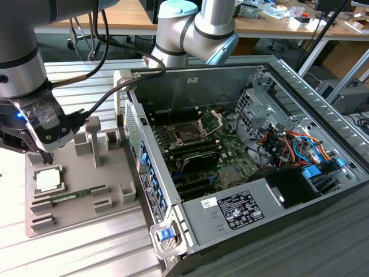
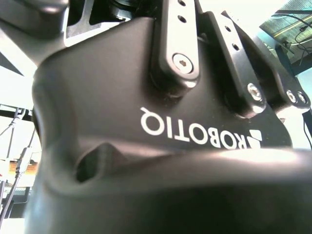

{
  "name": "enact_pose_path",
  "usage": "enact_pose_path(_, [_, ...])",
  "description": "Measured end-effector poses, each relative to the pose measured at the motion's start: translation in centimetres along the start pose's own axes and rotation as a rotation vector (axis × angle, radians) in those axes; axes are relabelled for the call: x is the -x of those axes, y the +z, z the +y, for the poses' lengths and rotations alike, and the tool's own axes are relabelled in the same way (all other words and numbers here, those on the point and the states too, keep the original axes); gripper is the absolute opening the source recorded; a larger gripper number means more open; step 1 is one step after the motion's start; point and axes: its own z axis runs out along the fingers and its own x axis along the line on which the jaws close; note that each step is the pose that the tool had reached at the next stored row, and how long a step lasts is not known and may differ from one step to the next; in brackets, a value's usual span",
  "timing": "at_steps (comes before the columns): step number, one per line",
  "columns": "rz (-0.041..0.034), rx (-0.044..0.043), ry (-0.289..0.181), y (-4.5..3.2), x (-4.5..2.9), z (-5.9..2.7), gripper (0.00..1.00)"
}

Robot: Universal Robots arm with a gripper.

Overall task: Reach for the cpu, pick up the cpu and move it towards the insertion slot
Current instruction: 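Pick up the cpu and move it towards the insertion slot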

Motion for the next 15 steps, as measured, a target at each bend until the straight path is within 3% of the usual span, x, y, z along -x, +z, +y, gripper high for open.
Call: enact_pose_path(15, [0.0, -0.0003, 0.0, 0.32, 0.0, -0.01, 0.1])
